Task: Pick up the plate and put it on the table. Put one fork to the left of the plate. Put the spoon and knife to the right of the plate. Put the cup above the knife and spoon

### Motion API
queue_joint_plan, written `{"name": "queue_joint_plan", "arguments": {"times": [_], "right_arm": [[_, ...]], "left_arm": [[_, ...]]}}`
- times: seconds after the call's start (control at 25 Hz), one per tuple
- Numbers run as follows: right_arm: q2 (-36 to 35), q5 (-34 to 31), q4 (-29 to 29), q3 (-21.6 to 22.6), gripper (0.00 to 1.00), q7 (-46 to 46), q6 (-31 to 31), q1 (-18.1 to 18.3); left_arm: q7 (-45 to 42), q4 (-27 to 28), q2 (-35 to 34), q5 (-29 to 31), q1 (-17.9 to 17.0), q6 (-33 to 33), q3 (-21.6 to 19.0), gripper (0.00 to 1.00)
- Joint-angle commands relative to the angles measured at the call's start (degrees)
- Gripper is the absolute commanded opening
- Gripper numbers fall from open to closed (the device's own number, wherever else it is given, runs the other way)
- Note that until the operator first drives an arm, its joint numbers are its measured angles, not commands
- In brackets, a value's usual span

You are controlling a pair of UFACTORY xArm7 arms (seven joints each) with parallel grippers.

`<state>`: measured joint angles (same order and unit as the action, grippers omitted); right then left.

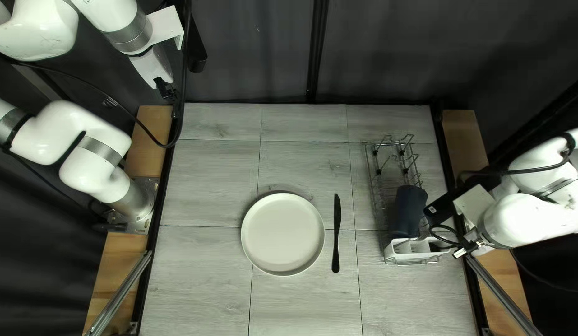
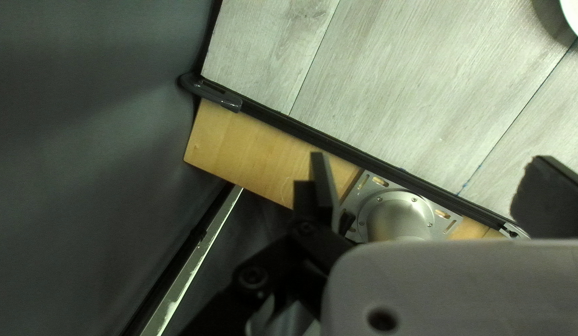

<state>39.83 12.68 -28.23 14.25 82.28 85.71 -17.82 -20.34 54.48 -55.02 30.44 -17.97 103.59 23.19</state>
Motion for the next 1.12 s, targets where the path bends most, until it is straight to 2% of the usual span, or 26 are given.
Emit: {"name": "queue_joint_plan", "arguments": {"times": [0.04, 0.08, 0.2, 0.4, 0.6, 0.84, 1.12], "right_arm": [[2.1, 1.6, 4.8, -0.9, 0.05, -1.7, -4.0, -0.5], [2.2, 1.8, 5.2, -0.9, 0.0, -1.9, -4.5, -0.5], [2.8, 2.2, 5.2, -1.1, 0.0, -1.9, -4.4, -0.6], [1.9, 1.6, 1.2, -0.9, 0.0, -0.6, -2.3, -0.1], [0.1, 0.3, -5.3, -0.5, 0.0, 1.2, 2.3, 0.4], [-5.6, -3.7, -18.9, 0.6, 0.0, 3.8, 11.2, 1.8], [-10.0, -7.5, -28.9, 1.4, 0.0, 4.3, 17.7, 2.6]], "left_arm": [[0.0, 0.0, 0.0, 0.0, 0.0, 0.0, 0.0, 1.0], [0.0, 0.0, 0.0, 0.0, 0.0, 0.0, 0.0, 1.0], [0.0, 0.0, 0.0, 0.0, 0.0, 0.0, 0.0, 1.0], [0.0, 0.0, 0.0, 0.0, 0.0, 0.0, 0.0, 1.0], [0.0, 0.0, 0.0, 0.0, 0.0, 0.0, 0.0, 1.0], [0.0, 0.0, 0.0, 0.0, 0.0, 0.0, 0.0, 1.0], [0.0, 0.0, 0.0, 0.0, 0.0, 0.0, 0.0, 1.0]]}}
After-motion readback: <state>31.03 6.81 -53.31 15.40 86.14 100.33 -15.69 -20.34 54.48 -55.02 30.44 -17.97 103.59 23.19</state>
